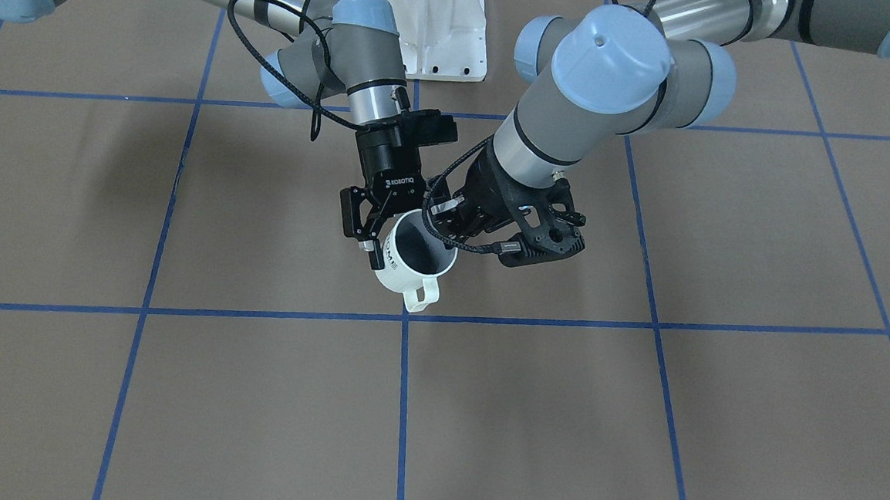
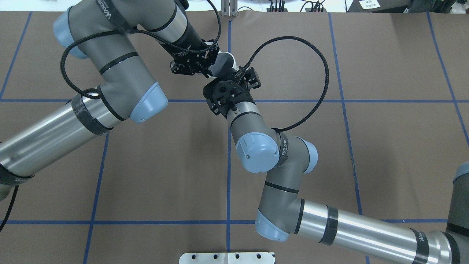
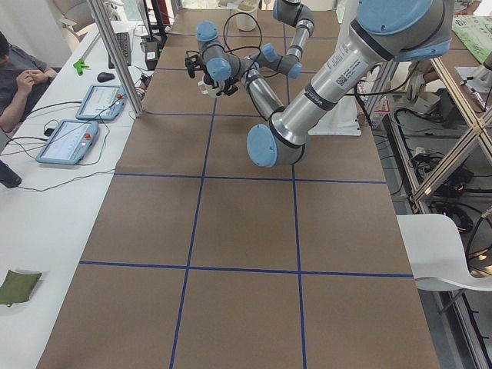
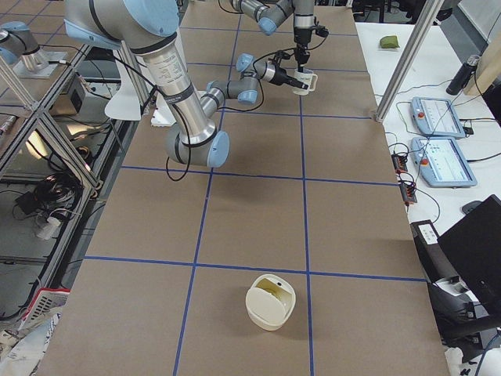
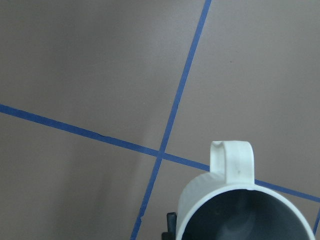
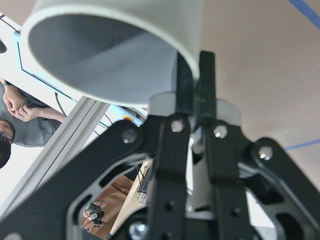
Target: Left arm hands cup to right arm to dump lemon
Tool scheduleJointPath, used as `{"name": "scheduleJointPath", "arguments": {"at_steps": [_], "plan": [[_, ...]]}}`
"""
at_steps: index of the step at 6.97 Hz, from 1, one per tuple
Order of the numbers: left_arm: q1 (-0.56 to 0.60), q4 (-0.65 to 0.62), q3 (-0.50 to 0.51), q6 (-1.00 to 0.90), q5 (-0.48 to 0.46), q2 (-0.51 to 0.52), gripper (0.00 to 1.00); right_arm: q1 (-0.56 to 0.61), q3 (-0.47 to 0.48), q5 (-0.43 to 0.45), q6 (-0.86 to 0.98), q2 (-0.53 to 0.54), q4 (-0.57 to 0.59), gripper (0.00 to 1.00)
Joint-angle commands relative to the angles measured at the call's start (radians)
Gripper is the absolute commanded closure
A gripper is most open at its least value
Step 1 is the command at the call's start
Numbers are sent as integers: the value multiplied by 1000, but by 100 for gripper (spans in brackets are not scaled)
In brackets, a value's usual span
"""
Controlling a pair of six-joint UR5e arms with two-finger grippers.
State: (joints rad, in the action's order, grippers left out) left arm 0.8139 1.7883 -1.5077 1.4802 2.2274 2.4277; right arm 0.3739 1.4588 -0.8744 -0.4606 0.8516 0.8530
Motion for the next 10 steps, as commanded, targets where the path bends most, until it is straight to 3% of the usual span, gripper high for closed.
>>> {"name": "scheduleJointPath", "arguments": {"at_steps": [1, 2, 8, 10], "plan": [[-1, 0, 0, 0, -2, 2, 100, -33, 41, 26, 4, 33, 0, 1], [1, 0, 0, 0, -2, 1, 100, -46, 101, 25, 4, 65, 0, 1], [10, -3, 0, -3, -6, -1, 100, -50, 237, 8, 4, 110, 6, 2], [51, -18, 3, -67, -11, -10, 100, 21, 239, -137, -54, 104, 20, 2]]}}
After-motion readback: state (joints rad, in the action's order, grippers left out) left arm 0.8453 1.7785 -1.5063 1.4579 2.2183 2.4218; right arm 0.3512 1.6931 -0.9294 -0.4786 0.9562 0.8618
